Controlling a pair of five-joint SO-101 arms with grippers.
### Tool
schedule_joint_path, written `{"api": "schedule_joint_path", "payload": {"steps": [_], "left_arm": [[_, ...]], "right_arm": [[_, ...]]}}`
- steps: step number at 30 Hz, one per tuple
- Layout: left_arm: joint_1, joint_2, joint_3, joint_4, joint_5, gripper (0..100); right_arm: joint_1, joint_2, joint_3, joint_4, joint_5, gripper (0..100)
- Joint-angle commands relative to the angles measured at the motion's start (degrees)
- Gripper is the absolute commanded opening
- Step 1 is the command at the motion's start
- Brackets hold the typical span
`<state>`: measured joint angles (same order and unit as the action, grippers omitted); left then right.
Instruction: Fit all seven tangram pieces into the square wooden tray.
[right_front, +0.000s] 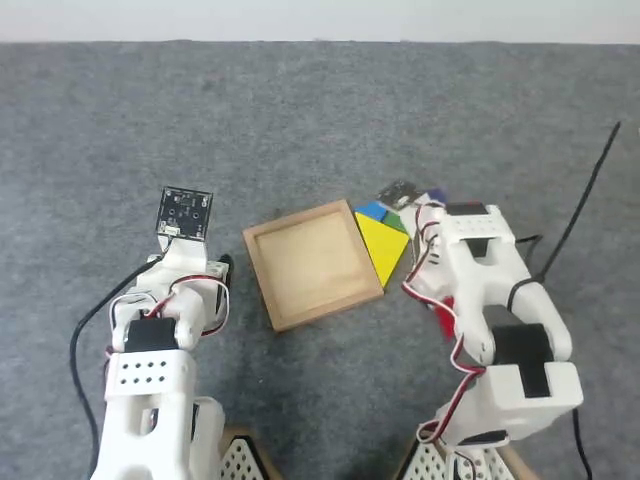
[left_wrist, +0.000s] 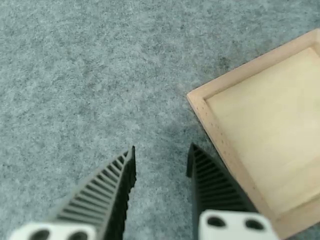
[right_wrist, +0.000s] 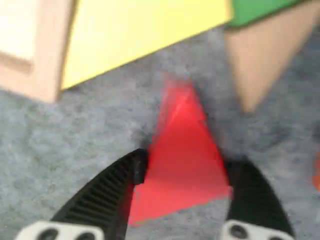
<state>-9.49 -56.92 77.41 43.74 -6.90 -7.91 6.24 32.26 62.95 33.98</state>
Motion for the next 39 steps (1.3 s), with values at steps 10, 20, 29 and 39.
{"api": "schedule_joint_path", "payload": {"steps": [10, 20, 29, 39], "left_arm": [[0.09, -0.09, -0.84, 0.18, -0.53, 17], [0.09, -0.09, -0.92, 0.18, -0.53, 17], [0.09, -0.09, -1.1, 0.35, -0.53, 17], [0.09, -0.09, -1.1, 0.44, -0.53, 17]], "right_arm": [[2.15, -0.75, -1.05, 0.31, -3.43, 8.7], [3.91, -33.19, 4.48, 15.78, -5.54, 19.5], [4.0, -35.65, 21.27, 11.12, -8.79, 44.1], [3.56, -13.32, 17.93, -2.86, -13.1, 44.6]]}}
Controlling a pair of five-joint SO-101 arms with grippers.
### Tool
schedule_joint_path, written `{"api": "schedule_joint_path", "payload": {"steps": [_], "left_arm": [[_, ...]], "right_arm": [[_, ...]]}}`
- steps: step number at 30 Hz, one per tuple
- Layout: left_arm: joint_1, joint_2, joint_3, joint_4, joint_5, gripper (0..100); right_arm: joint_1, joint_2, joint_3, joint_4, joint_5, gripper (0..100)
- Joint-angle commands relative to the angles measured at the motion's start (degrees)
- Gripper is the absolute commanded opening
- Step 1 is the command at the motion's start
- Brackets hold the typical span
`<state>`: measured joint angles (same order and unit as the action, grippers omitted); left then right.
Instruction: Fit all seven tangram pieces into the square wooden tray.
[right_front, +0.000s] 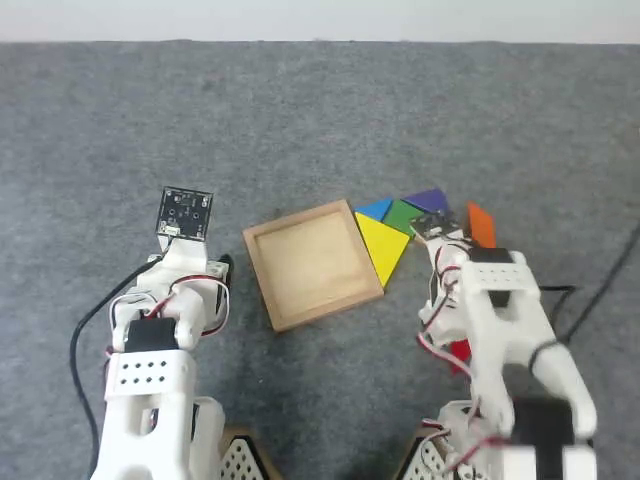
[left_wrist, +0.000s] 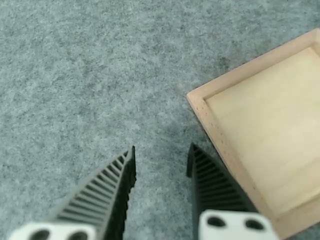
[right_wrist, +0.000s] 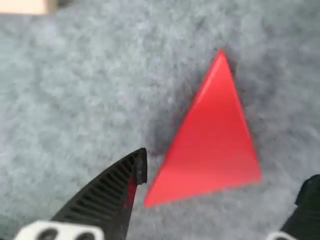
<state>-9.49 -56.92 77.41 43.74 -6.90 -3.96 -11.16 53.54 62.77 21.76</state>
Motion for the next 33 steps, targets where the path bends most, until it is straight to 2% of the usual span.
{"api": "schedule_joint_path", "payload": {"steps": [1, 4, 12, 29, 33], "left_arm": [[0.09, -0.09, -1.1, 0.35, -0.53, 17], [0.09, -0.09, -1.1, 0.35, -0.53, 17], [0.09, -0.09, -1.1, 0.35, -0.53, 17], [0.09, -0.09, -1.1, 0.35, -0.53, 17], [0.09, -0.09, -1.1, 0.35, -0.53, 17]], "right_arm": [[-0.13, 5.58, -4.22, -1.8, -0.88, 44.5], [0.22, 8.04, -5.63, 0.4, -0.79, 40.0], [2.59, 11.3, -8.79, 0.84, -5.1, 5.9], [4.26, 20.62, -31.12, 3.21, -11.43, 6.5], [7.16, 22.46, -37.63, 3.91, -14.07, 6.5]]}}
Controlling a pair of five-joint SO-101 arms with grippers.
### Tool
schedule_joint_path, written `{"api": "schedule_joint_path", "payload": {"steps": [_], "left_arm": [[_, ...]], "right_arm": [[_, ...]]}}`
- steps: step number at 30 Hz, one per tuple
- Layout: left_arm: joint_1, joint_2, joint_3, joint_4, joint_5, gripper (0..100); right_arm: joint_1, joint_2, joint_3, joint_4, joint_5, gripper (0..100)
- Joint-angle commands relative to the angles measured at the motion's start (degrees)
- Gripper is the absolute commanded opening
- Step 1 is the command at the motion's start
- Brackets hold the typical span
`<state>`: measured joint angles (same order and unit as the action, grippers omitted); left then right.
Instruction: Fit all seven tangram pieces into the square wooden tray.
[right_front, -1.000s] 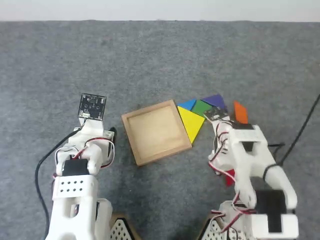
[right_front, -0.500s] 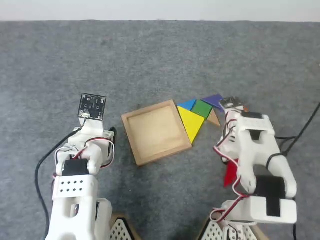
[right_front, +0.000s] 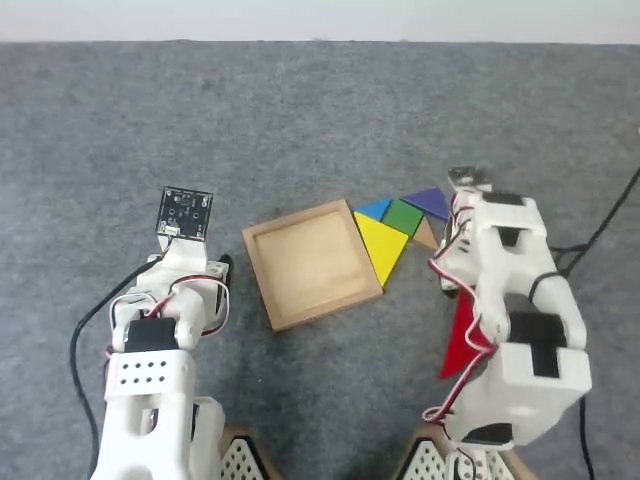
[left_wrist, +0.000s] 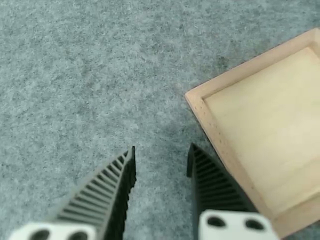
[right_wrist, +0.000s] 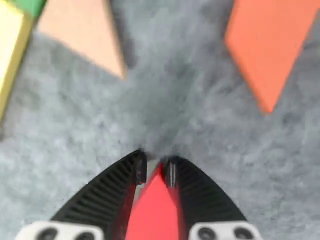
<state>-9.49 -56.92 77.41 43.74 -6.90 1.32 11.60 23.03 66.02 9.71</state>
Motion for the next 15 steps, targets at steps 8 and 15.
{"api": "schedule_joint_path", "payload": {"steps": [8, 15], "left_arm": [[0.09, -0.09, -1.01, 0.26, -0.53, 17], [0.35, 0.0, -1.1, 0.53, -0.53, 17]], "right_arm": [[10.68, -17.01, -5.36, 4.97, 0.62, 6.9], [7.34, -37.85, 16.79, 5.85, 8.44, 10.2]]}}
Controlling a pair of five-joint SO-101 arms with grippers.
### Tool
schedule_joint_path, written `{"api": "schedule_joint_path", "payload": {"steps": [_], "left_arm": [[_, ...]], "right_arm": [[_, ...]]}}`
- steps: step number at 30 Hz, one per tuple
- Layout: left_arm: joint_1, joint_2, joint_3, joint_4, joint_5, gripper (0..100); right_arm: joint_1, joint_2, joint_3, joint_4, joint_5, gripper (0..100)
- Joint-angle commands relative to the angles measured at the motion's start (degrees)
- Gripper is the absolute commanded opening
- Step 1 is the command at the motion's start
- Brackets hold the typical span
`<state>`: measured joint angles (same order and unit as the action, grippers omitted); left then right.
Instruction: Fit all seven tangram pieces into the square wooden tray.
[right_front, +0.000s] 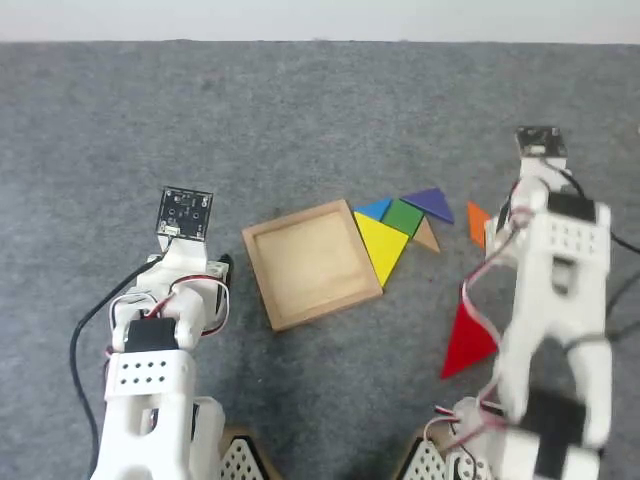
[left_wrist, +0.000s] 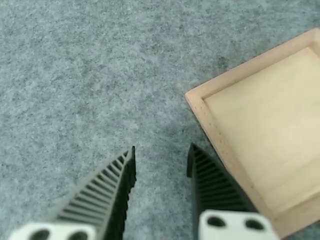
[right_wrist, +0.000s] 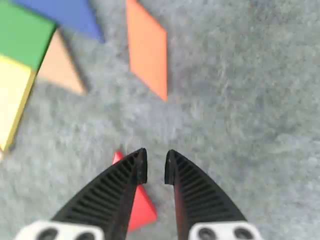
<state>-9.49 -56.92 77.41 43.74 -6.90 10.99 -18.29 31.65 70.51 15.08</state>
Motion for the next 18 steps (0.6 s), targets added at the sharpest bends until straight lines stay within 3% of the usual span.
{"api": "schedule_joint_path", "payload": {"steps": [1, 8, 13, 18], "left_arm": [[0.44, 0.0, -1.1, 0.53, -0.53, 17], [0.44, 0.18, -1.1, 0.53, -0.44, 17], [0.44, 0.18, -1.1, 0.53, -0.44, 17], [0.35, 0.18, -1.1, 0.53, -0.44, 17]], "right_arm": [[-3.56, -8.75, 11.08, 2.42, 2.37, 12.5], [-9.45, -9.19, 17.58, 8.75, 2.64, 26.4], [-9.01, -9.19, 17.58, 14.02, 15.03, 22.3], [-6.81, -9.1, 17.67, 14.81, 19.08, 17.3]]}}
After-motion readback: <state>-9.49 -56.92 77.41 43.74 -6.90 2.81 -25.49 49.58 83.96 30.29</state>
